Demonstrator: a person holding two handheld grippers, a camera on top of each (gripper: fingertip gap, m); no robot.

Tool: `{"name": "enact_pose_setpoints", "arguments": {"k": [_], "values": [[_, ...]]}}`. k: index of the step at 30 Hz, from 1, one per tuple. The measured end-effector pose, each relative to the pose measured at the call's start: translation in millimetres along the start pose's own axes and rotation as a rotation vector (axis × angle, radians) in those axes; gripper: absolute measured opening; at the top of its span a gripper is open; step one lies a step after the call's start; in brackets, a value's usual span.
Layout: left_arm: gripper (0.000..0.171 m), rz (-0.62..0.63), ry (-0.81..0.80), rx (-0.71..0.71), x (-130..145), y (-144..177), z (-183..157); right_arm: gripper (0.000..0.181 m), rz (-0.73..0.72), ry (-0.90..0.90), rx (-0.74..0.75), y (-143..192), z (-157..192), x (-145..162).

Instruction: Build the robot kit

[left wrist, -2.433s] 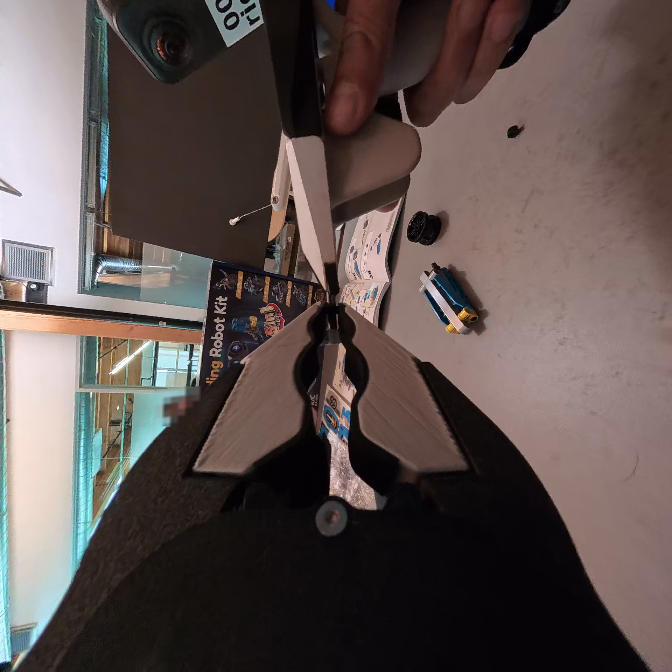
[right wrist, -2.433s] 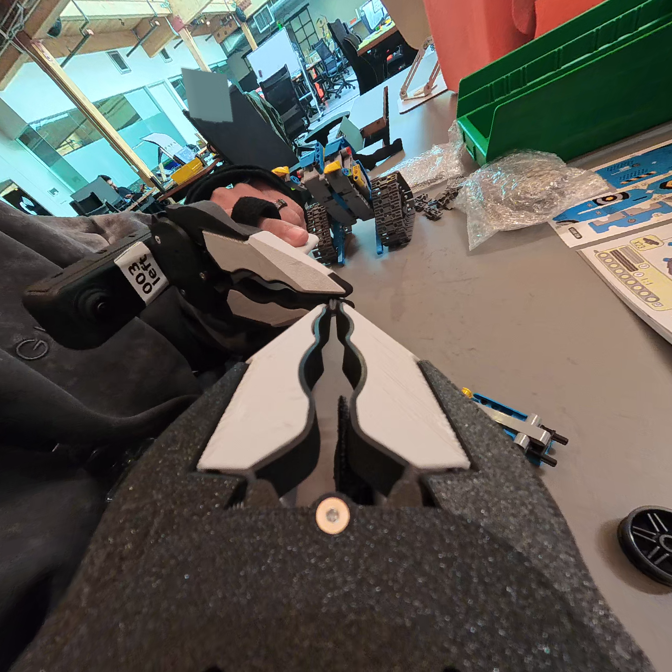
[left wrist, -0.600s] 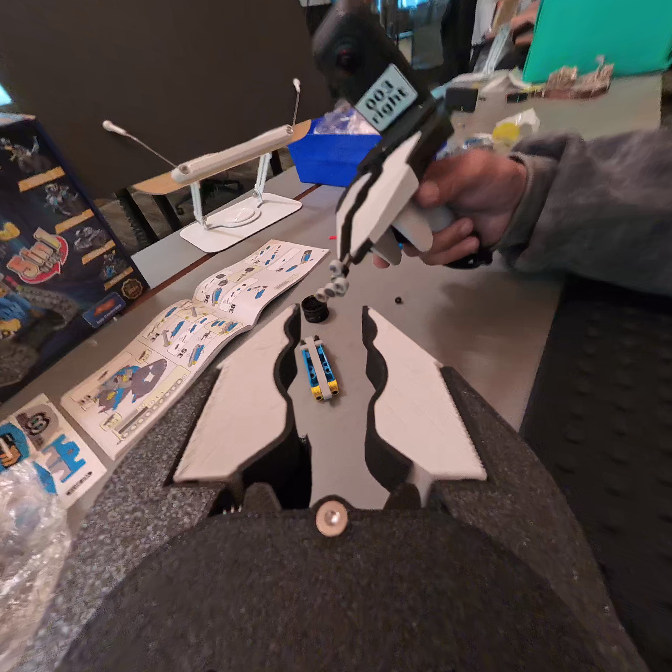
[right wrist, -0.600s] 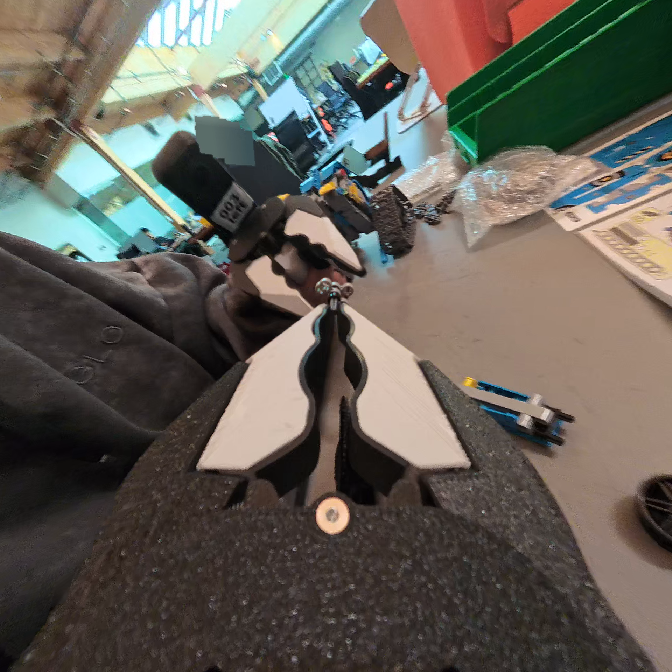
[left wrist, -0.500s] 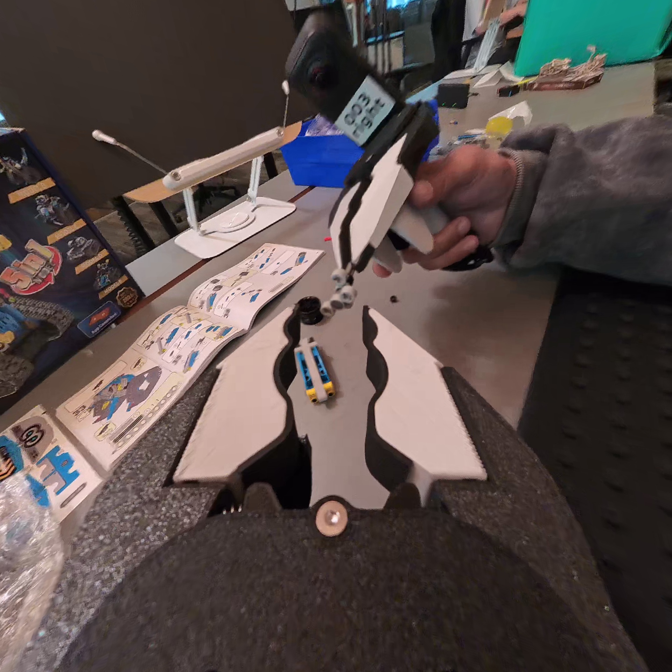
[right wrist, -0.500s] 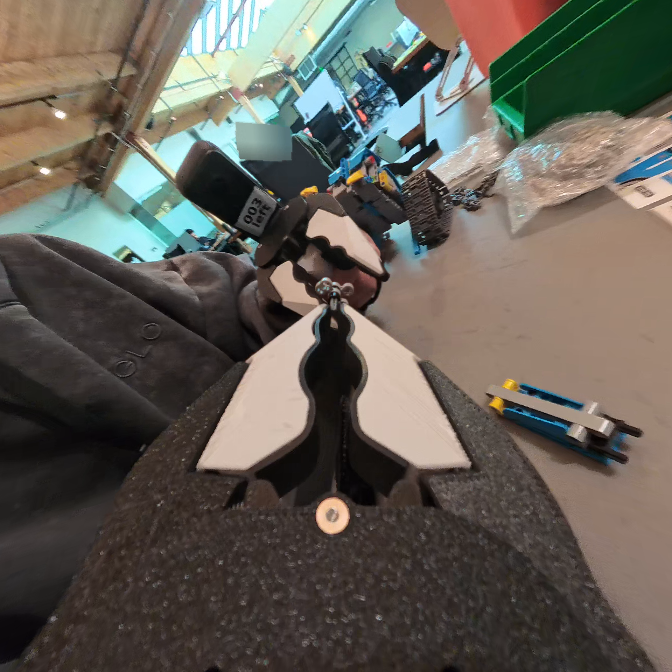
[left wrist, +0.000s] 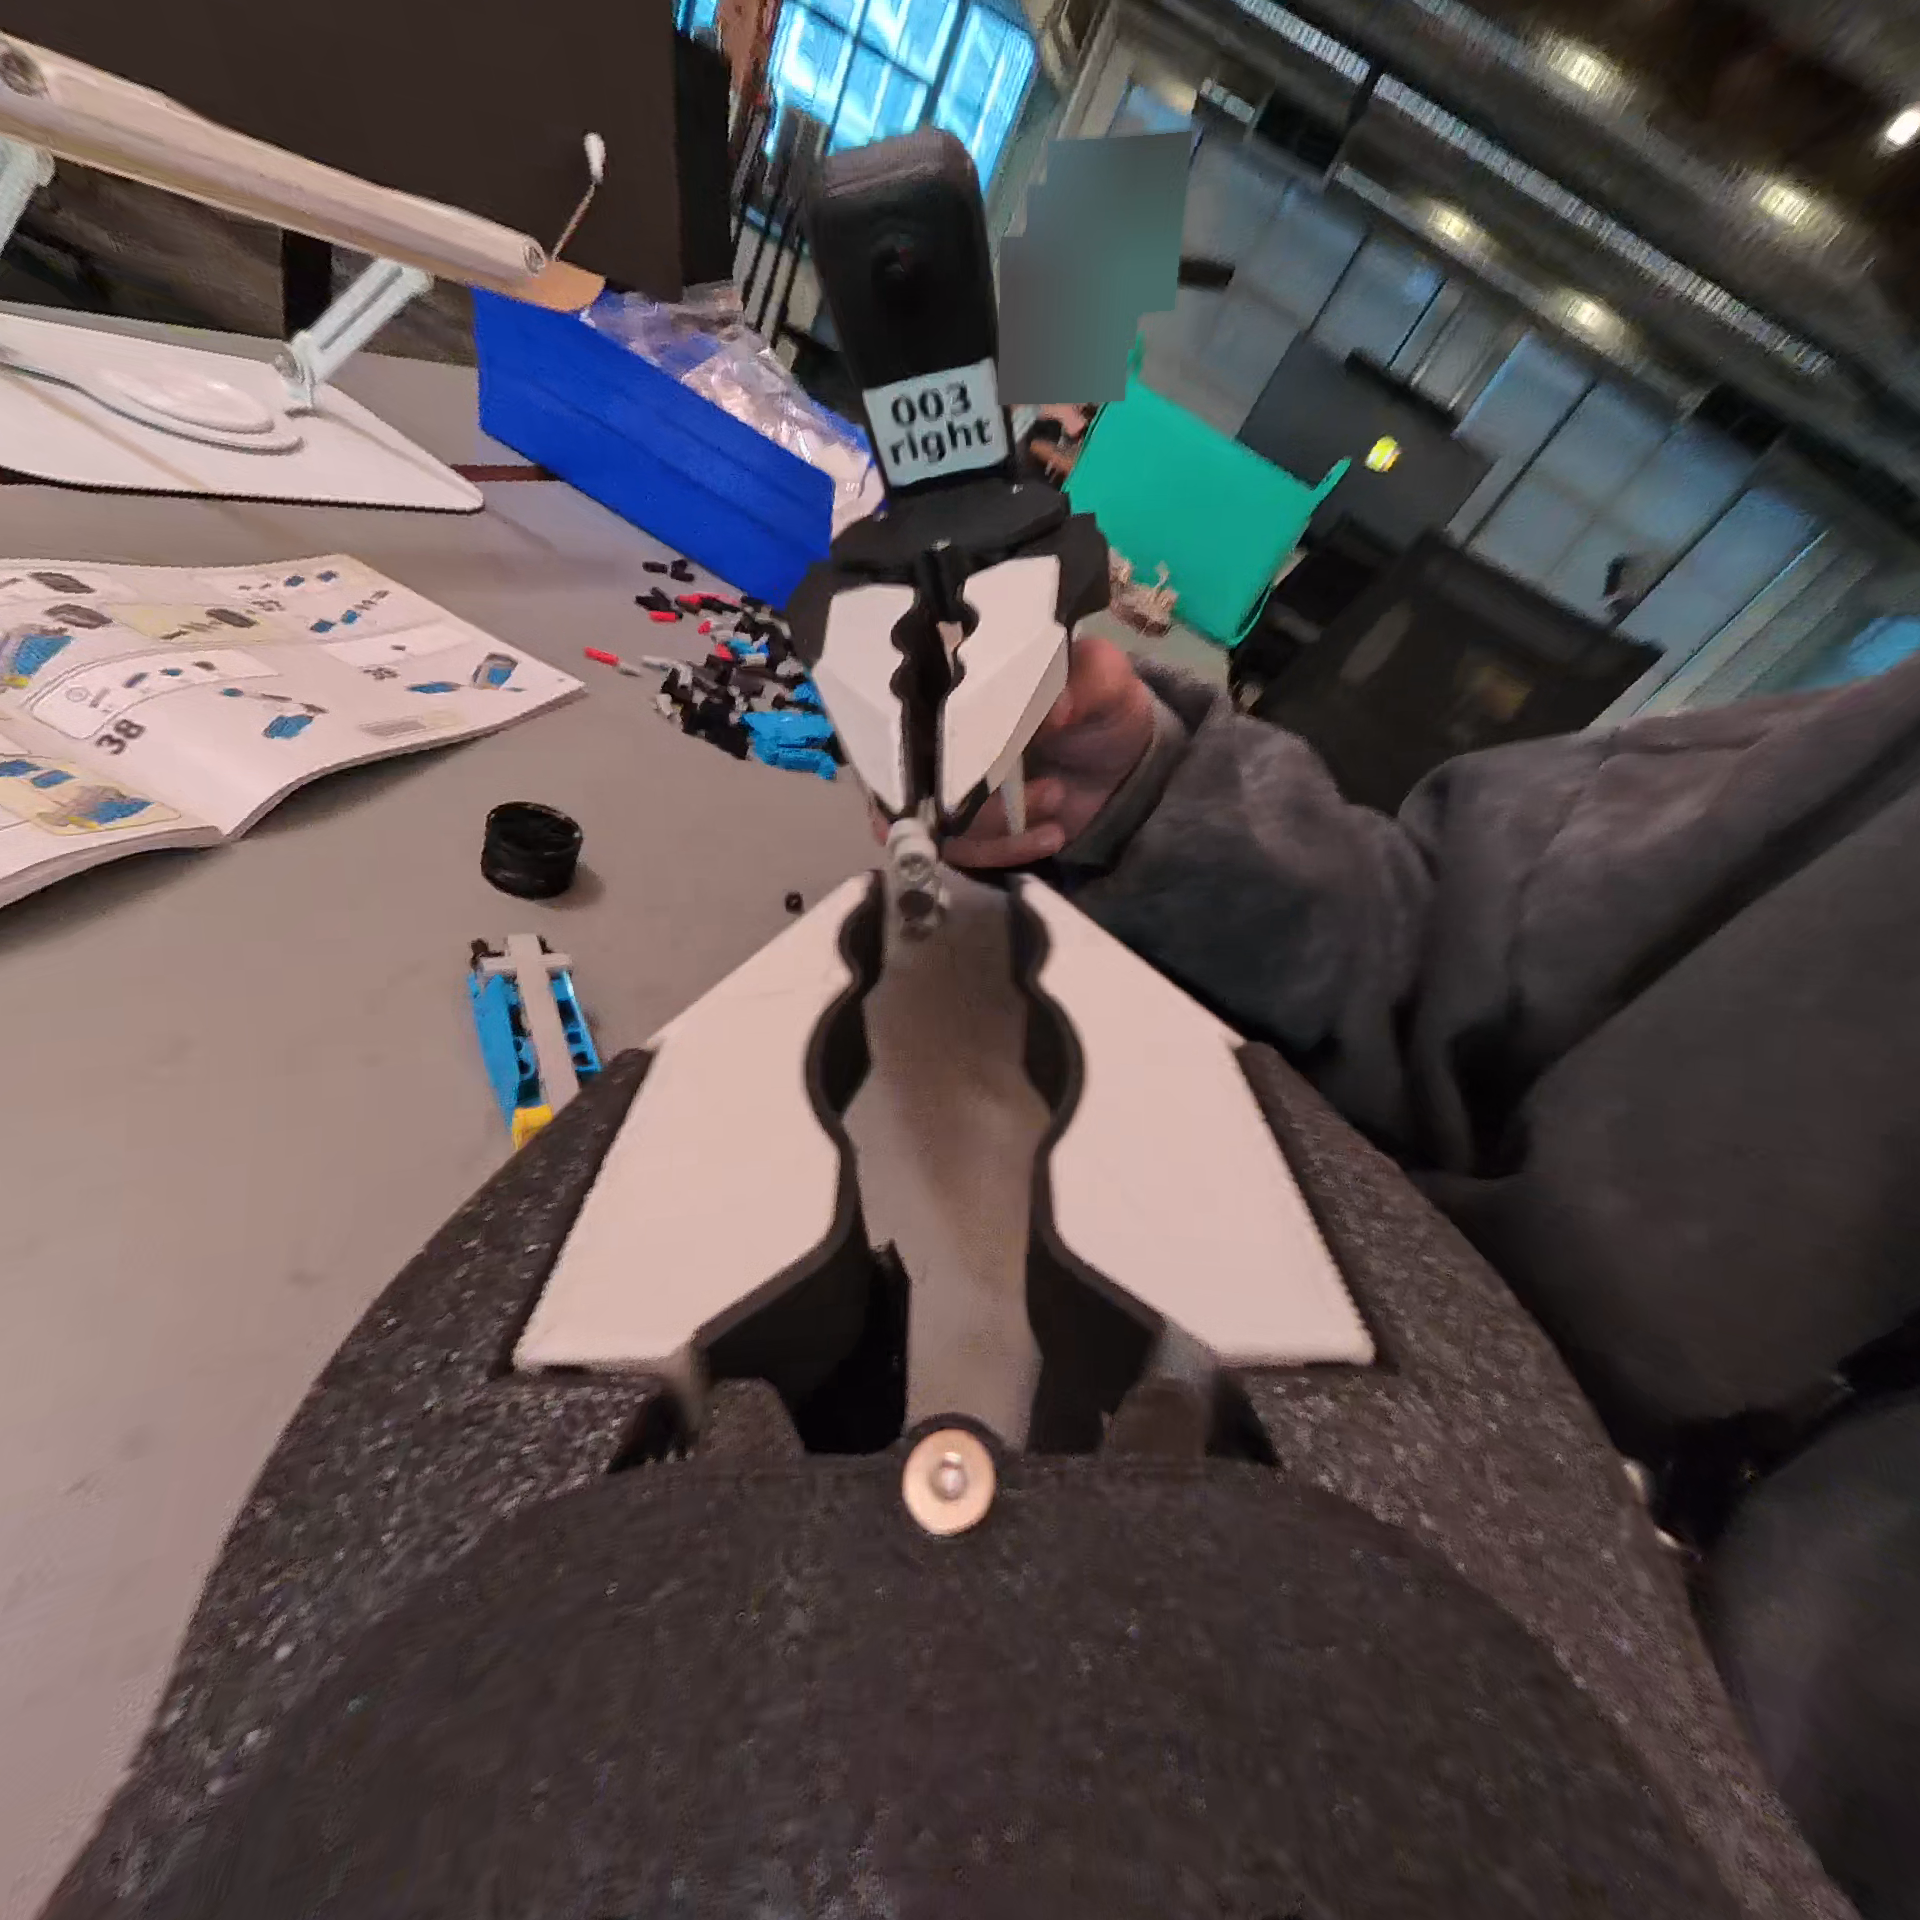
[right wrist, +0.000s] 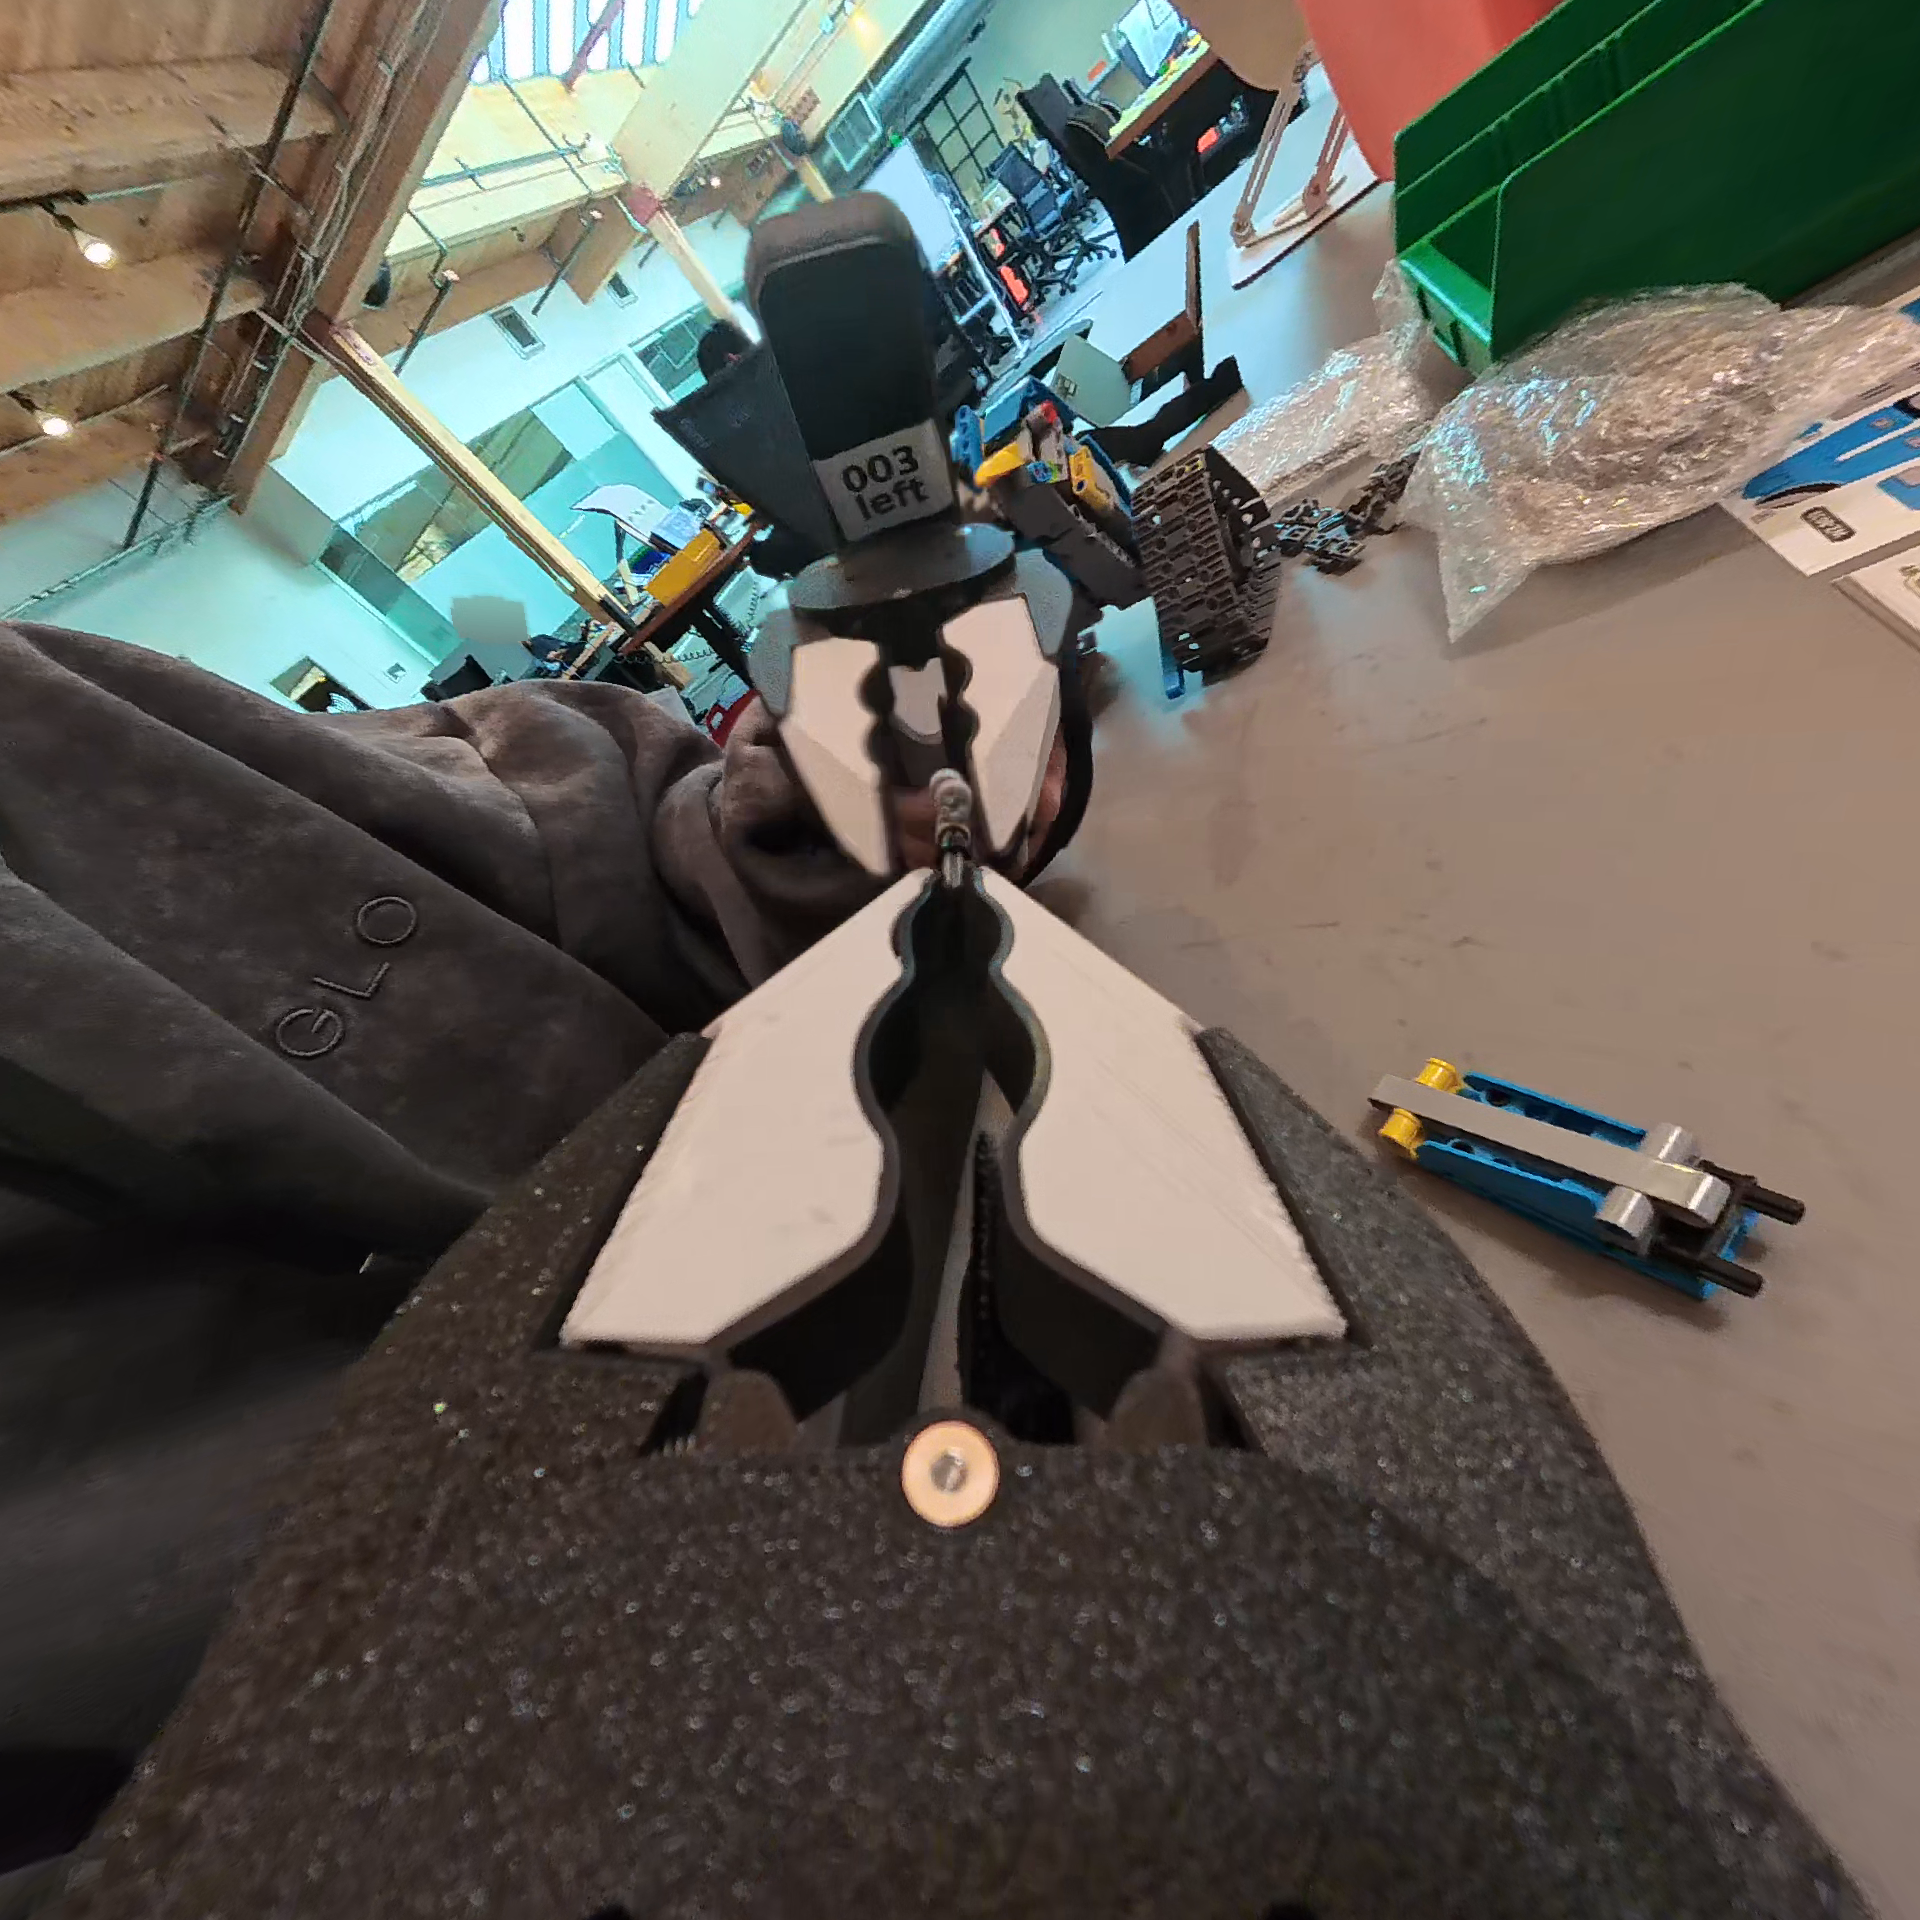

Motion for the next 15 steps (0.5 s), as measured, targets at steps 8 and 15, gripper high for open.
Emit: {"name": "enact_pose_setpoints", "arguments": {"k": [8,15], "values": [[0.025,-0.025,-0.084,-0.039,-2.5,-2.5,-1.0,0.003,0.034,0.024,0.007,-7.3,2.9,3.9],[0.017,-0.002,-0.089,-0.035,2.4,-4.7,0.2,0.003,0.038,0.029,0.002,-8.3,5.1,4.0]]}}
Point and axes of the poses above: each gripper's, where its closed fingertips meet, y back along the fingers, x out of its underside, z = x × y across the jaws, the point moved 5 cm from there along y, back along the fingers, and after that the axes turned 4 degrees about x, right-handed, at the moved point
